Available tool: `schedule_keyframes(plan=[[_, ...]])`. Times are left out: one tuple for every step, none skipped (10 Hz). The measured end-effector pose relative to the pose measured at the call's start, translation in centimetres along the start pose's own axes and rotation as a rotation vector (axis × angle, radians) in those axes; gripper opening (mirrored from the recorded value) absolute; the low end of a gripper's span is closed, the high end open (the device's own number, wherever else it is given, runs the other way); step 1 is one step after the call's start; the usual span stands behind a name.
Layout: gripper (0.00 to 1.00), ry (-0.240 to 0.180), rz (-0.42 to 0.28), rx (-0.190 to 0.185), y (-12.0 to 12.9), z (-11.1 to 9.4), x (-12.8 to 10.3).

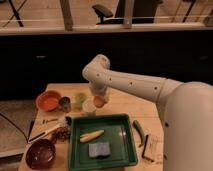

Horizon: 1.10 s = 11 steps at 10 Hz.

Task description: Place apple in paper cup

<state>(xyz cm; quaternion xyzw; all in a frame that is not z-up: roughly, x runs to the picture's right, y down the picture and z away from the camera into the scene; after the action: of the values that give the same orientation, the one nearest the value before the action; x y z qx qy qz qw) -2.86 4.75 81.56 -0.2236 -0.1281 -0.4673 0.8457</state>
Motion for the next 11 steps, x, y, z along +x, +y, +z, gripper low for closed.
schedule_keyframes(plan=[[0.00,-0.003,-0.012,0.005,-0.6,0.0,-0.4],[0.00,-0.005,-0.025,0.014,-1.3,0.0,-0.7],[0.00,-0.007,-0.041,0.021,-2.3,0.0,-1.2],[0.00,-0.007,-0.056,0.026,-3.3,0.0,-1.6],[0.00,-0.007,-0.071,0.030,-3.9,0.0,-2.0],[0.00,-0.006,-0.079,0.030,-3.9,-0.1,-1.9],[0.00,-0.005,-0.090,0.032,-4.2,0.0,-1.9],[0.00,-0.007,-0.096,0.036,-4.6,0.0,-2.2],[0.00,-0.006,-0.101,0.040,-4.9,0.0,-2.0],[0.00,-0.006,-0.108,0.044,-5.6,0.1,-2.2],[0.00,-0.010,-0.120,0.048,-6.4,0.1,-2.6]])
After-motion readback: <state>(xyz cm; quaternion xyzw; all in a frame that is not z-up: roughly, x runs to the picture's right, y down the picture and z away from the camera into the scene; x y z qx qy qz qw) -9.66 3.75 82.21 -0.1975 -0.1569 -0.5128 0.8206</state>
